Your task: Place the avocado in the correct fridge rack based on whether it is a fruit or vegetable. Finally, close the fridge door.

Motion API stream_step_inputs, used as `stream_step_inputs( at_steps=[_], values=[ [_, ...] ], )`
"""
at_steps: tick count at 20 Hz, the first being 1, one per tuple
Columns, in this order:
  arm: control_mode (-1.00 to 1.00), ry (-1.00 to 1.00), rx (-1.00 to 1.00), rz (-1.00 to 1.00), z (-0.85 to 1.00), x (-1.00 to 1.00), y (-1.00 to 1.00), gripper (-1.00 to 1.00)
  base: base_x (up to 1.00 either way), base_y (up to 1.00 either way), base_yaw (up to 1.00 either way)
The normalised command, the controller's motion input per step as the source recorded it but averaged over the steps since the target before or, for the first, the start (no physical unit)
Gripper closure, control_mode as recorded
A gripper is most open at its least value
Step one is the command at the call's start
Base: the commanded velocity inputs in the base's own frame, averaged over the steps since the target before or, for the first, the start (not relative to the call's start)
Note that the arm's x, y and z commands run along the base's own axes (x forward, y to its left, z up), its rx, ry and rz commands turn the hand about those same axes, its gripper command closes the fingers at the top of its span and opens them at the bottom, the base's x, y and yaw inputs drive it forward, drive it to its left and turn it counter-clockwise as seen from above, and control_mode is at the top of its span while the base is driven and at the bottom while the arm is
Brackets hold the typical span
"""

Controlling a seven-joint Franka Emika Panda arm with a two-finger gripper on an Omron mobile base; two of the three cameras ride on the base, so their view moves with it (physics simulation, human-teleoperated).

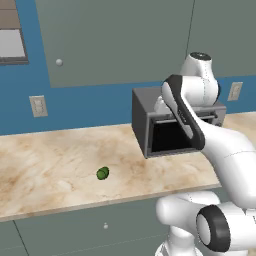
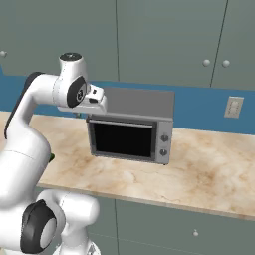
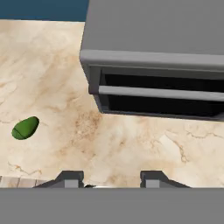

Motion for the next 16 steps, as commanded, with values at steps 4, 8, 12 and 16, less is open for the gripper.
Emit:
stream_step_inputs(
  at_steps=[4,8,12,16],
  values=[
    [-1.00,-0.03,0.00,0.00,-0.05,-0.53,0.16,-1.00,0.00,0.00,0.00],
    [-1.00,0.08,-0.22,-0.04,-0.72,-0.21,1.00,-1.00,0.00,0.00,0.00],
    [-1.00,0.14,-0.24,-0.13,-0.90,0.03,1.00,-1.00,0.00,0.00,0.00],
    [-1.00,0.09,-0.04,-0.25,-0.61,0.27,1.00,-1.00,0.00,0.00,0.00]
  ],
)
